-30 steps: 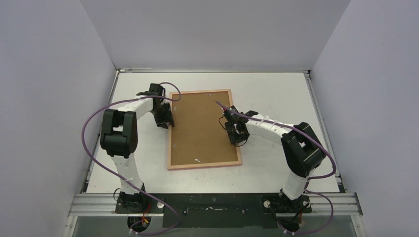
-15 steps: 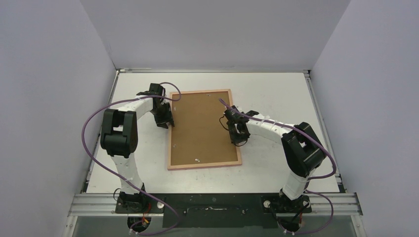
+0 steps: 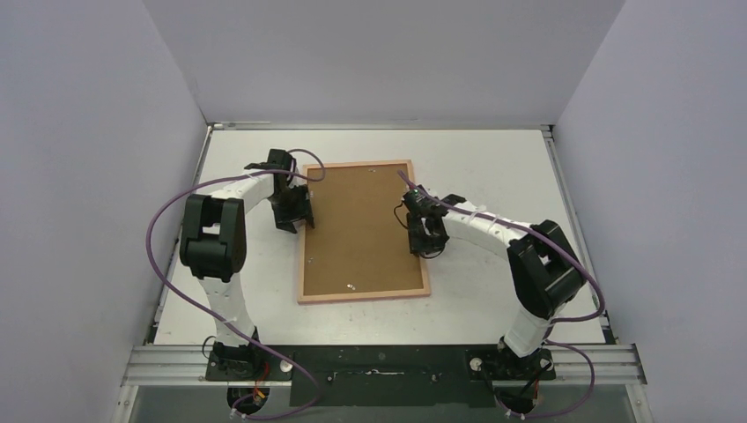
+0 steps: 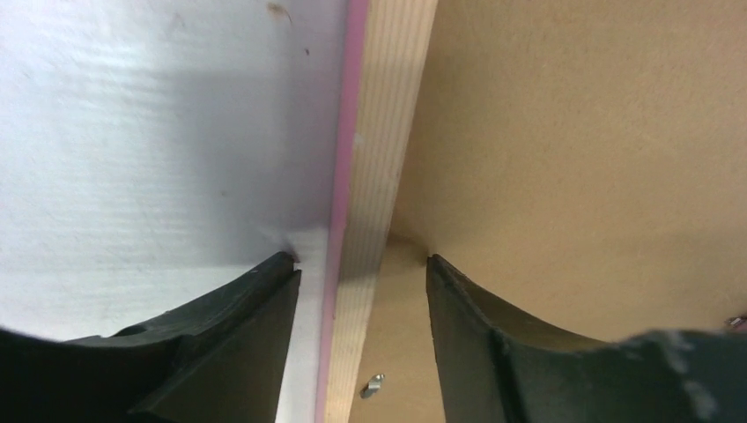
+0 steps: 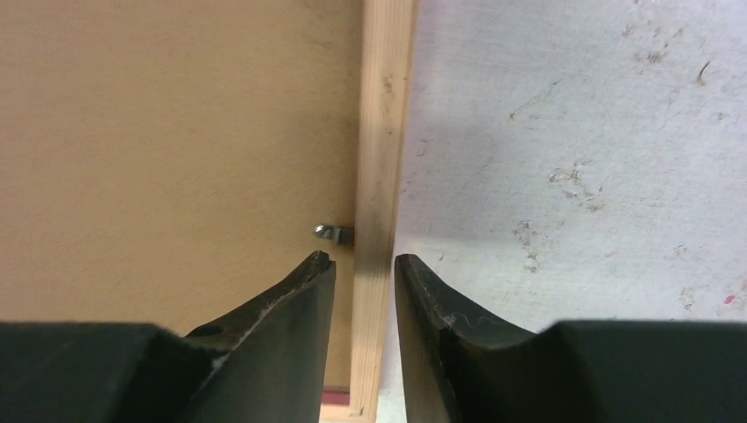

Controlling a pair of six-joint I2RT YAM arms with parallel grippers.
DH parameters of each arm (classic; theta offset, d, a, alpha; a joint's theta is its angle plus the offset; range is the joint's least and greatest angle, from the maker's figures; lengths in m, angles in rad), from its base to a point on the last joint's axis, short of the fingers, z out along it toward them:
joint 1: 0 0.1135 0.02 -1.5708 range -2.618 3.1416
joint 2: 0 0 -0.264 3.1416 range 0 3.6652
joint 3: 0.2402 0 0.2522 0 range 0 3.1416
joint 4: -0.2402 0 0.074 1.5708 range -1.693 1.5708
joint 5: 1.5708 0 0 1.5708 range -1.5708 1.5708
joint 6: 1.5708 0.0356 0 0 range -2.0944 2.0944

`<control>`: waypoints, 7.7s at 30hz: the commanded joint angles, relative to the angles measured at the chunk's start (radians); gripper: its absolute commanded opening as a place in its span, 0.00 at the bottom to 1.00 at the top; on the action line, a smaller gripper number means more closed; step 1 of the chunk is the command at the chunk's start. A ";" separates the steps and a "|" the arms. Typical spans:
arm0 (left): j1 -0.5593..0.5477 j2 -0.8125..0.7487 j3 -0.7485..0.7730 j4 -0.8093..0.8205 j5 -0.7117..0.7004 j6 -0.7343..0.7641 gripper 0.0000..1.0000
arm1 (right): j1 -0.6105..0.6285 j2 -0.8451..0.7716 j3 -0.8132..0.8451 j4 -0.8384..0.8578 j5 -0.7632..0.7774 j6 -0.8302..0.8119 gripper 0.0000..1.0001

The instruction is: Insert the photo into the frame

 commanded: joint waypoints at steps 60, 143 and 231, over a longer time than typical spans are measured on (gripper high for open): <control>0.056 -0.115 -0.268 0.068 0.131 -0.063 0.04 | 0.344 0.365 0.134 0.818 -0.247 0.930 0.25; 0.078 -0.480 -0.412 -0.082 0.189 -0.042 0.46 | 0.251 -0.003 0.085 0.306 -0.383 -0.007 0.50; 0.058 -0.283 -0.422 -0.002 0.195 -0.044 0.20 | 0.304 0.292 0.085 0.363 -0.693 -0.097 0.45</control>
